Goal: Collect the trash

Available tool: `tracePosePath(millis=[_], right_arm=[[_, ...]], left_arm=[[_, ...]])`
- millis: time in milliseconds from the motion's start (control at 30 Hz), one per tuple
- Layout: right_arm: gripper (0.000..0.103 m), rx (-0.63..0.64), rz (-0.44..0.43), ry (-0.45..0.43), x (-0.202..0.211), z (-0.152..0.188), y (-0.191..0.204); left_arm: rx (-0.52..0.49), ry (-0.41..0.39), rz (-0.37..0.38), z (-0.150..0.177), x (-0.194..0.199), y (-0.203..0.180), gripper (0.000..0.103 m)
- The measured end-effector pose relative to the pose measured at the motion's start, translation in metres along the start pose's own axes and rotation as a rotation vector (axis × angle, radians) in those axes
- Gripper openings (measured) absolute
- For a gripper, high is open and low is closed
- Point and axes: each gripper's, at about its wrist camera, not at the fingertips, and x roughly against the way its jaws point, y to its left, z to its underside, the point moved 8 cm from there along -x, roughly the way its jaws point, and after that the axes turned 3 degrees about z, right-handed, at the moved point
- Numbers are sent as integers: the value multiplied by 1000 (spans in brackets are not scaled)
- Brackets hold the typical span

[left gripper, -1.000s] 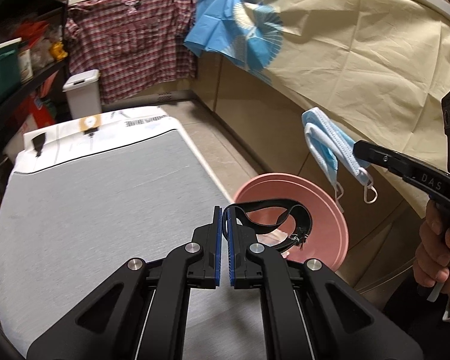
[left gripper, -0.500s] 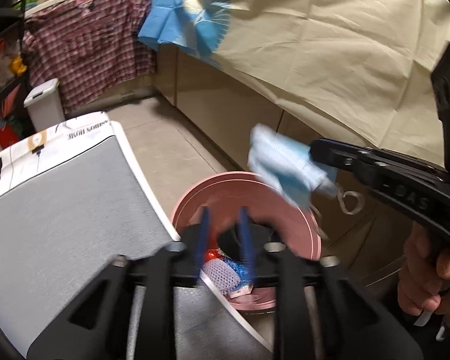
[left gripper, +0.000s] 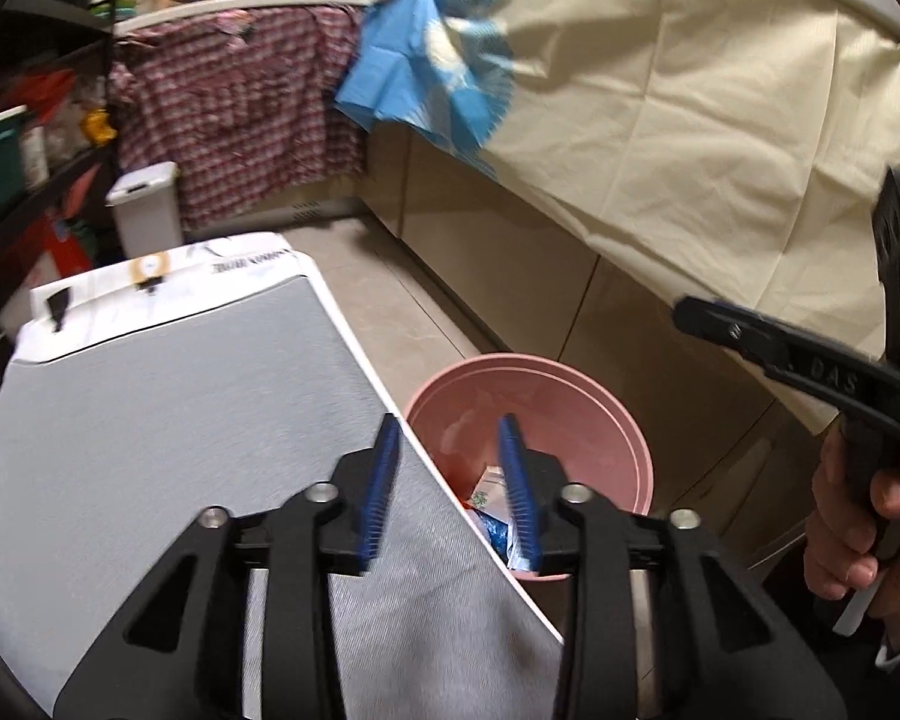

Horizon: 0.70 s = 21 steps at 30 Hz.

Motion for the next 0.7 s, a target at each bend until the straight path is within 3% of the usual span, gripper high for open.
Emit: tracePosePath(millis=[200,333,500,700], right_arm=[[72,-18,35,-57,42,21,-1],[87,-21,45,-76,66,36,1],[95,14,75,-75,90,50,3],[96,28,148,-92,114,63,-3]], left_arm=[[-9,-65,-67,9,41,-2,64],[32,-79,-87,17,60,-2,71],[112,-82,-132,33,75,-1,79],[130,-73,-138,55,89,-16,80]])
